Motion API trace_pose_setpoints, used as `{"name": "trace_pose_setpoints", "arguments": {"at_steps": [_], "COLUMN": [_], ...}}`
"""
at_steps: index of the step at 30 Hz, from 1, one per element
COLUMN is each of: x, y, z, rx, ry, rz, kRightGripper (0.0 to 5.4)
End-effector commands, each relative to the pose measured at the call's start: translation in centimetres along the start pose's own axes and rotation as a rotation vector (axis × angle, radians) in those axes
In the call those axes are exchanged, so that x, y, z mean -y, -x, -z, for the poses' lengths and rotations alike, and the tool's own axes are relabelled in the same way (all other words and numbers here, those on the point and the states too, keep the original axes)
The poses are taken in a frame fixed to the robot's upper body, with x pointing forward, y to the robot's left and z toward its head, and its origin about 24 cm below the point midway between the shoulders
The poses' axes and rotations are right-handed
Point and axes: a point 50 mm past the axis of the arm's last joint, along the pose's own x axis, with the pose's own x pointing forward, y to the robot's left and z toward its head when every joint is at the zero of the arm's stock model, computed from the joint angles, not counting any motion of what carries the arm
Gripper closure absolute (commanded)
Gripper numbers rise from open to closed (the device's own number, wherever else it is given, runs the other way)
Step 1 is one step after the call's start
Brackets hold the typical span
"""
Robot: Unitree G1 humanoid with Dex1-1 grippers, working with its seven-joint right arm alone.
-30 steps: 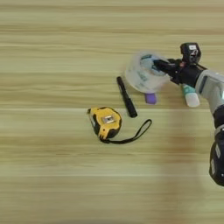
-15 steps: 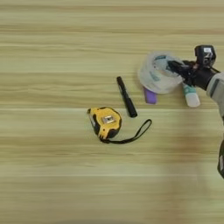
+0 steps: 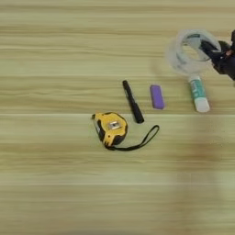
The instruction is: Move the objects on the table
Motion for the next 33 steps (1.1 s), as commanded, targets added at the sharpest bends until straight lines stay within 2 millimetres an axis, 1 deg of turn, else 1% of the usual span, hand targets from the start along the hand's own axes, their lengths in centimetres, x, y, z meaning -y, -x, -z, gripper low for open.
{"name": "trace_pose_setpoints", "arguments": {"at_steps": [1,7,14,20,28,33], "x": [3.1,5.8,7.5,8.2,8.1,8.2], "y": [1.0,2.6,3.8,4.3,4.5,4.8], "z": [-9.3,-8.7,-7.5,-5.5,-2.6,-1.3], "rx": [0.29,0.251,0.212,0.149,0.07,0.036], "ry": [0.083,0.113,0.112,0.102,0.074,0.061], "rz": [0.117,0.236,0.299,0.34,0.345,0.356], "kRightGripper": [3.89,3.89,3.89,3.89,3.89,3.89]}}
